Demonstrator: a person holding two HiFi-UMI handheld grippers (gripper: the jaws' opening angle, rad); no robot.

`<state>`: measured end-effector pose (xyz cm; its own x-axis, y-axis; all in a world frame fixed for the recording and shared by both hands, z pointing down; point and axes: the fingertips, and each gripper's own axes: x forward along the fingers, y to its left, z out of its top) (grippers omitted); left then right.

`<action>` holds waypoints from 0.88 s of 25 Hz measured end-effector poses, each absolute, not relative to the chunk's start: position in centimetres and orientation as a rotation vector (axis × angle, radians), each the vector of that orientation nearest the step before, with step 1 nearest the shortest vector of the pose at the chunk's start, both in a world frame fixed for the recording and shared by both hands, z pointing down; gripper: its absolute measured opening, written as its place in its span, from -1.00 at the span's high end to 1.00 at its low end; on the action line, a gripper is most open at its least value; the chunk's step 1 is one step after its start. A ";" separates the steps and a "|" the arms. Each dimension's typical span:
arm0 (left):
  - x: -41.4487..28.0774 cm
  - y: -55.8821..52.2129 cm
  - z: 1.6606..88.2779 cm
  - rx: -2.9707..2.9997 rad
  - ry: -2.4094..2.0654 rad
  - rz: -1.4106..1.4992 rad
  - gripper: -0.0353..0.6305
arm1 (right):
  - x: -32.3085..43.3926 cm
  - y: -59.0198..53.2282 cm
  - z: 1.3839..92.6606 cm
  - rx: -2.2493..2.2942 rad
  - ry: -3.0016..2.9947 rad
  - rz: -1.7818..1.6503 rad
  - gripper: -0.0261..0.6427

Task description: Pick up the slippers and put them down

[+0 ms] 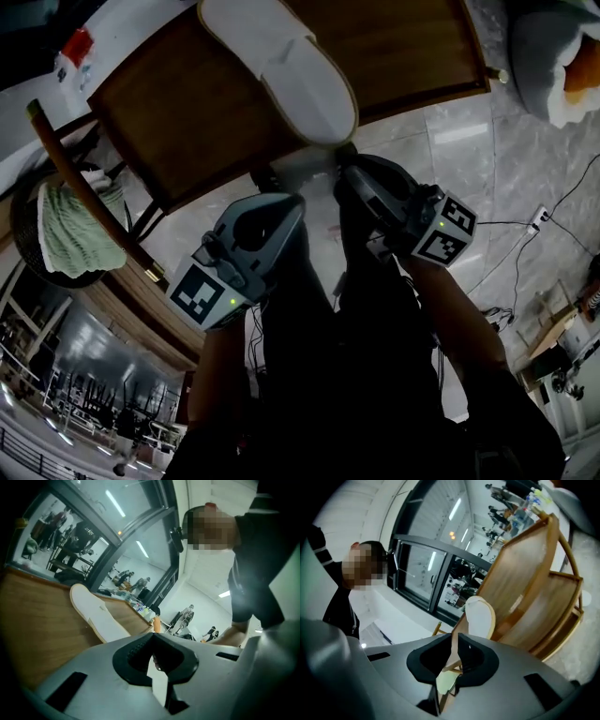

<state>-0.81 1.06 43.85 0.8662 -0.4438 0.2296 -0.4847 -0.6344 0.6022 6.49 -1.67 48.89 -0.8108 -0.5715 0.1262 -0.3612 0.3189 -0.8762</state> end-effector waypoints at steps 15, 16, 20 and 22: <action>1.9 3.5 48.4 2.292 -0.589 0.081 0.87 | 7.7 -2.8 55.1 -0.930 1.808 -1.772 0.29; 1.8 3.4 48.5 2.291 -0.592 0.080 0.86 | 7.5 -3.0 54.9 -0.913 1.798 -1.775 0.27; 1.8 2.9 48.9 2.289 -0.599 0.077 0.86 | 6.4 -3.1 55.0 -0.877 1.837 -1.827 0.24; 1.7 2.7 49.0 2.291 -0.598 0.080 0.87 | 6.2 -3.2 55.2 -0.864 1.826 -1.844 0.25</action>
<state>1.75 2.70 49.04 0.8887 -0.3952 0.2324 -0.4426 -0.6072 0.6599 6.18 -3.19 55.23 -0.7273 -0.6708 0.1452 -0.1386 -0.0637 -0.9883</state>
